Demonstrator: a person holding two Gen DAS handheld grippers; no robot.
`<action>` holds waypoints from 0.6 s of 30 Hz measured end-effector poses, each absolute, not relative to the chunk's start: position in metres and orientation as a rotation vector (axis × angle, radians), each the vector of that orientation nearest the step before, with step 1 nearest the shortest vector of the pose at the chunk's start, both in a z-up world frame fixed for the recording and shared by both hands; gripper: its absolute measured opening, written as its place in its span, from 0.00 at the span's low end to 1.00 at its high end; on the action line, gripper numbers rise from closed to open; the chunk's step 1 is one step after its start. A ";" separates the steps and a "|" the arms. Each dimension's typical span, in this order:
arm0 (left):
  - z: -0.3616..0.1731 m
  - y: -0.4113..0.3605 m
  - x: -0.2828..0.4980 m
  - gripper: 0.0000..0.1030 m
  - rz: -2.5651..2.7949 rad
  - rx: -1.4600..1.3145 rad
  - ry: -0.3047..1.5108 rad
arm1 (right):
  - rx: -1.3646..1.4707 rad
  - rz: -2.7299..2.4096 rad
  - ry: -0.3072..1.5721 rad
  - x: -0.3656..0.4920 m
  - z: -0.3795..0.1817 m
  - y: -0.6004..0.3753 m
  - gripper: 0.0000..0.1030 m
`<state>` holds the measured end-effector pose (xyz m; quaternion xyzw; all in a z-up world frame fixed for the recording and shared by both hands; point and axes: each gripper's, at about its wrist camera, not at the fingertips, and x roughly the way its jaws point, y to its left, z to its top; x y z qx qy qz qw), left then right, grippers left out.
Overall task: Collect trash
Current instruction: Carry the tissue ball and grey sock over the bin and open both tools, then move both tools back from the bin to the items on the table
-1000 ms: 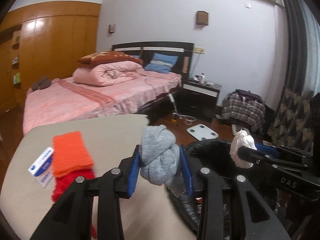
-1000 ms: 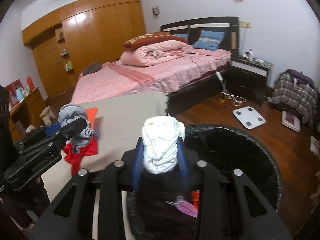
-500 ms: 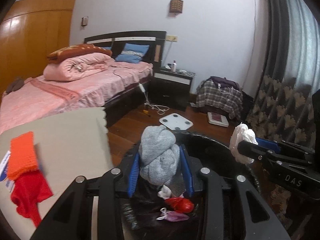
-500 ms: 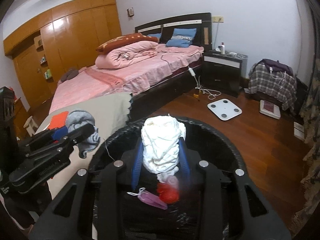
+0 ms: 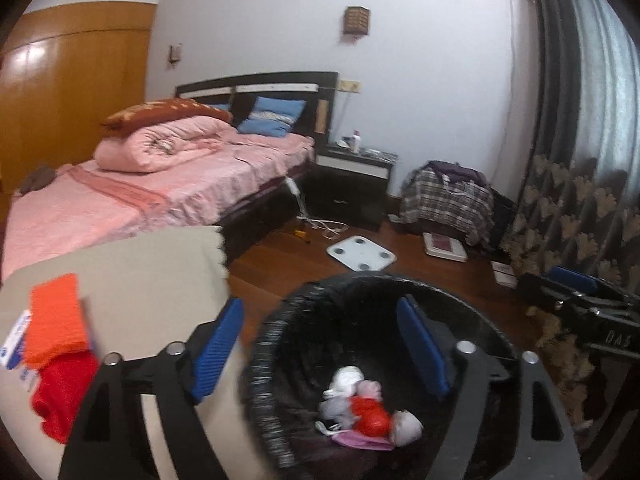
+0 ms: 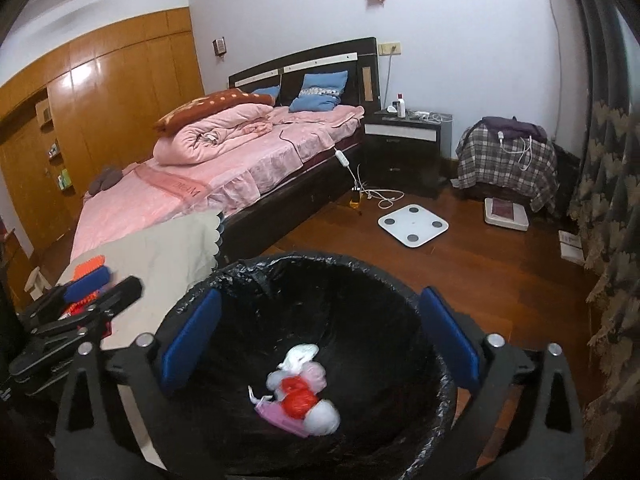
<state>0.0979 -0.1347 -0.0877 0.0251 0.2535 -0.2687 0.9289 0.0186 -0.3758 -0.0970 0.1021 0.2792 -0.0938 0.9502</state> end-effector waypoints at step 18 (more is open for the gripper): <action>-0.085 0.018 0.083 0.85 -0.208 0.023 0.513 | 0.119 0.064 0.610 0.072 -0.100 -0.252 0.94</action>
